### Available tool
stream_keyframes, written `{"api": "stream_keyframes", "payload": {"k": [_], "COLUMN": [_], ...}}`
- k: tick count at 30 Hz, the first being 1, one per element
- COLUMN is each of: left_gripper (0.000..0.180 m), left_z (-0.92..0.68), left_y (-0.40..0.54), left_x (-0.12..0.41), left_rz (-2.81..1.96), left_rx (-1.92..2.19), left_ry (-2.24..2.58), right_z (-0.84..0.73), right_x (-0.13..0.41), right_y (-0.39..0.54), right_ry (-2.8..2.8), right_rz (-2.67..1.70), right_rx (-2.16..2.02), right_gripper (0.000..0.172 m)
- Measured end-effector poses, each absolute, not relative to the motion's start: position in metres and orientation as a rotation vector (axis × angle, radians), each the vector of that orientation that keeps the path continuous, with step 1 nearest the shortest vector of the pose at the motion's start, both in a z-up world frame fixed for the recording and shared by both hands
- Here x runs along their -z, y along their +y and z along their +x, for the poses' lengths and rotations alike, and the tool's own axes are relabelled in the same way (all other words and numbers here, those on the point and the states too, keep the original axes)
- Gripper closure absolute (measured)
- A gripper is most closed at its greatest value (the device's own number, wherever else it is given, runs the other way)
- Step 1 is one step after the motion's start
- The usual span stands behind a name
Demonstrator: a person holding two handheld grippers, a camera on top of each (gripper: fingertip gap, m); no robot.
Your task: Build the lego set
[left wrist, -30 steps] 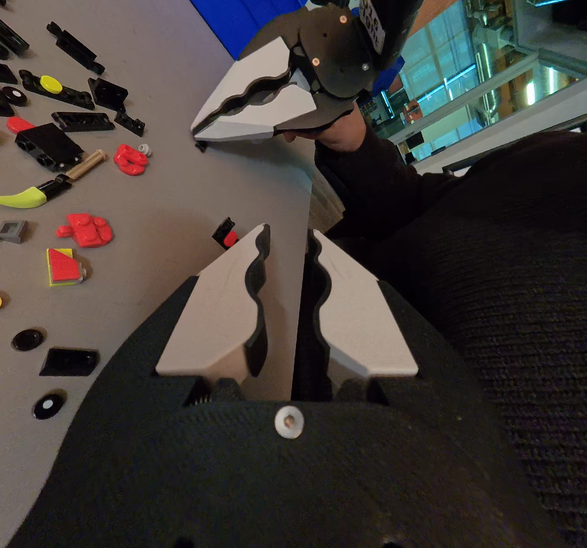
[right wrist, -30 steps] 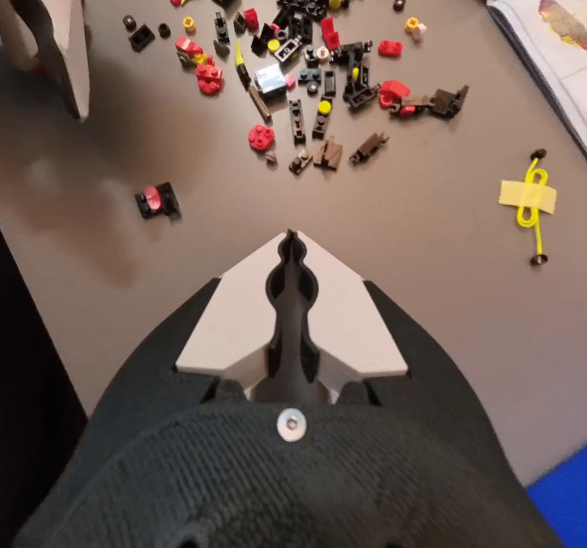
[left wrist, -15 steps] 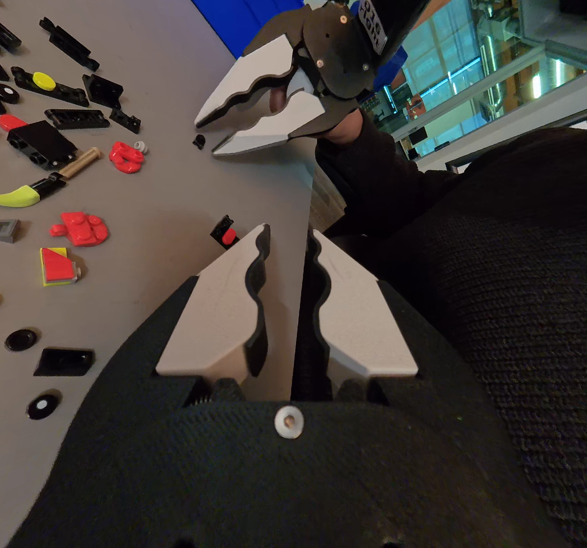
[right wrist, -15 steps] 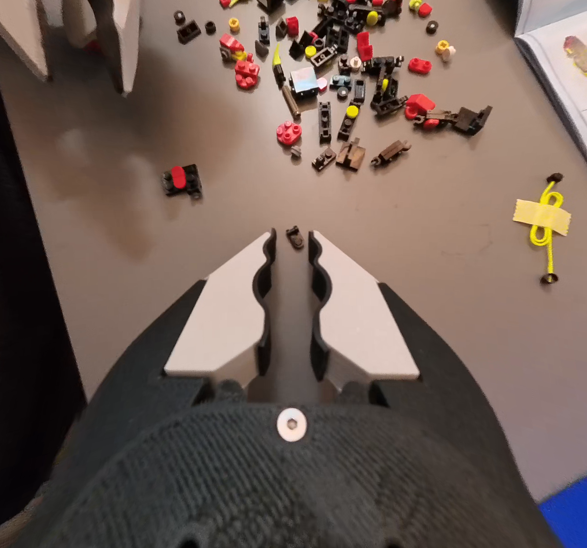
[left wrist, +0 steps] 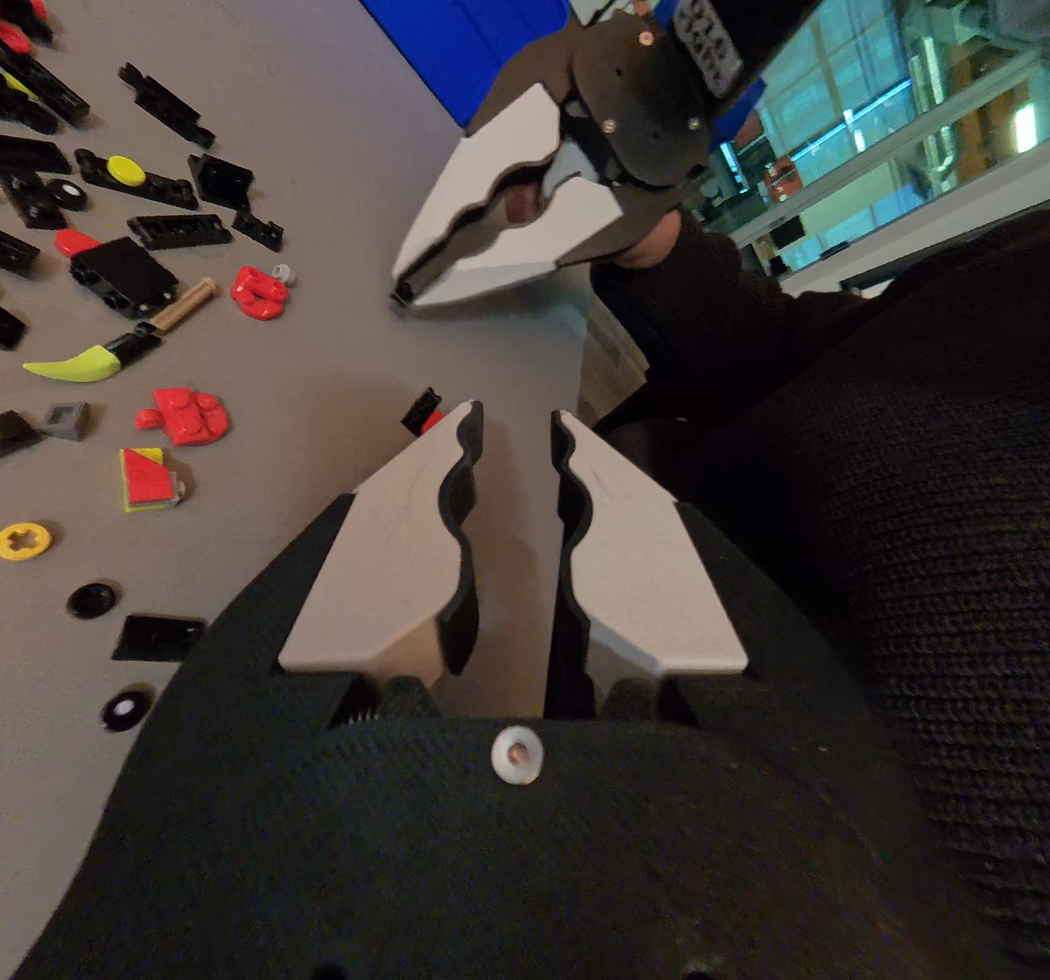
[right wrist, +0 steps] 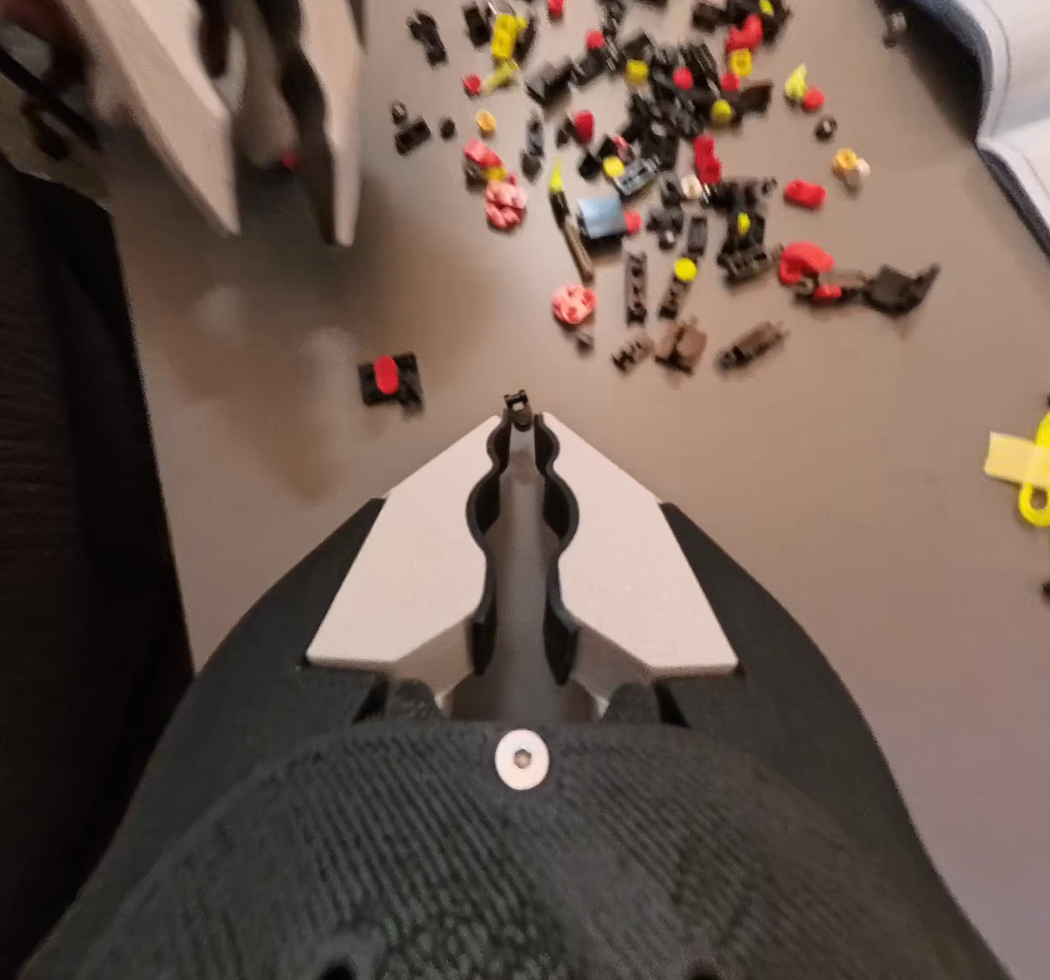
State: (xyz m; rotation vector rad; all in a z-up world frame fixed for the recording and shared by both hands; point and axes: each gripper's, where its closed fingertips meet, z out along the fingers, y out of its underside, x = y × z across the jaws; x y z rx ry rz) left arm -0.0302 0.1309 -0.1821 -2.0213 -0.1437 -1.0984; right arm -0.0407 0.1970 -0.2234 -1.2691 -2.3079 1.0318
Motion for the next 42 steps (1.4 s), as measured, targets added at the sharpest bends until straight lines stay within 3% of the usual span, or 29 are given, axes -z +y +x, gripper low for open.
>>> {"api": "stream_keyframes", "payload": {"k": [12,36,42], "left_gripper": [0.165,0.174,0.174], "left_z": [-0.032,-0.016,-0.031], "left_y": [0.131,0.126,0.130], "left_x": [0.205,0.211,0.214], "left_rz": [-2.188,-2.218,-2.229], "left_rx": [0.645,0.652,0.620], "left_ry": [0.138,0.248,0.158], "right_z": [-0.030,-0.024,-0.028], "right_x": [0.204,0.209,0.225], "right_y": [0.139,0.128,0.154], "right_ry": [-2.405,-2.459,-2.439], "right_rz": [-1.076,-1.042,-1.171], "right_rx": [-1.240,-1.238,-1.073], "right_gripper": [0.166,0.165,0.143]}}
